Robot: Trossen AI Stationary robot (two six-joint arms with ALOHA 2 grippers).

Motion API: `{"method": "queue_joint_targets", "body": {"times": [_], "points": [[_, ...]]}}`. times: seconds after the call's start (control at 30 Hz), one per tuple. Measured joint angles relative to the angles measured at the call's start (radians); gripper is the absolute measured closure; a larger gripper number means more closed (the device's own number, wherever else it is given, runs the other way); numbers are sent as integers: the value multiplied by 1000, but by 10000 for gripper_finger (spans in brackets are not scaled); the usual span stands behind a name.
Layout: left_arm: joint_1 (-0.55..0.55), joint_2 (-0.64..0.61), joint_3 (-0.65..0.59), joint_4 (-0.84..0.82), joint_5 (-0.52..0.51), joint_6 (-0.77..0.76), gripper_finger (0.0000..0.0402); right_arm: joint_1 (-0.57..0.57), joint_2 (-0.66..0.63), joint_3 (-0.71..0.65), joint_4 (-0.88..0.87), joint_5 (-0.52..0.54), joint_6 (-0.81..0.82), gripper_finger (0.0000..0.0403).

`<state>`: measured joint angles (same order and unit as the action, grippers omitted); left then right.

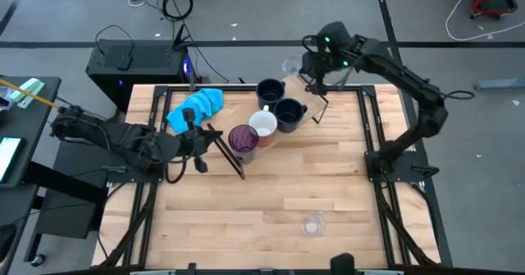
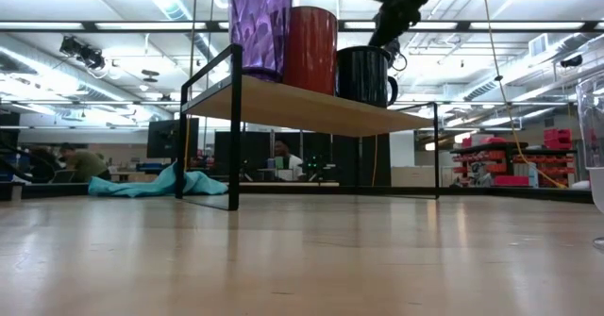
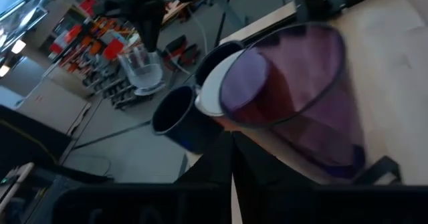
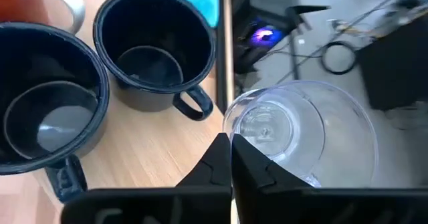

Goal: Stack small to large cups/mugs on shelf
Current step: Put the left transparent mug on the shelf

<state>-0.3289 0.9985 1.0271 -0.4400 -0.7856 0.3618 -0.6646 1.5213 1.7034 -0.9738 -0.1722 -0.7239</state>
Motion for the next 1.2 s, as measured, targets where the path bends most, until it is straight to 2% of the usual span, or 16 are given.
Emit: {"method": "queue_joint_targets", "body": {"times": [0.17, 0.43, 0.6, 0.9, 1.2], "points": [[50, 0, 0, -2, 0, 1, 385, -28, 96, 116, -115, -76, -58, 401], [98, 1, 0, -6, 2, 67, 381, -66, 198, 238, -213, -106, -70, 400], [109, 0, 0, -5, 1, 77, 389, -44, 206, 239, -247, -132, -88, 400], [108, 0, 0, -6, 2, 78, 377, -14, 207, 238, -263, -109, -87, 400], [107, 0, 0, -6, 2, 68, 389, -29, 195, 238, -265, -84, -80, 400]]}}
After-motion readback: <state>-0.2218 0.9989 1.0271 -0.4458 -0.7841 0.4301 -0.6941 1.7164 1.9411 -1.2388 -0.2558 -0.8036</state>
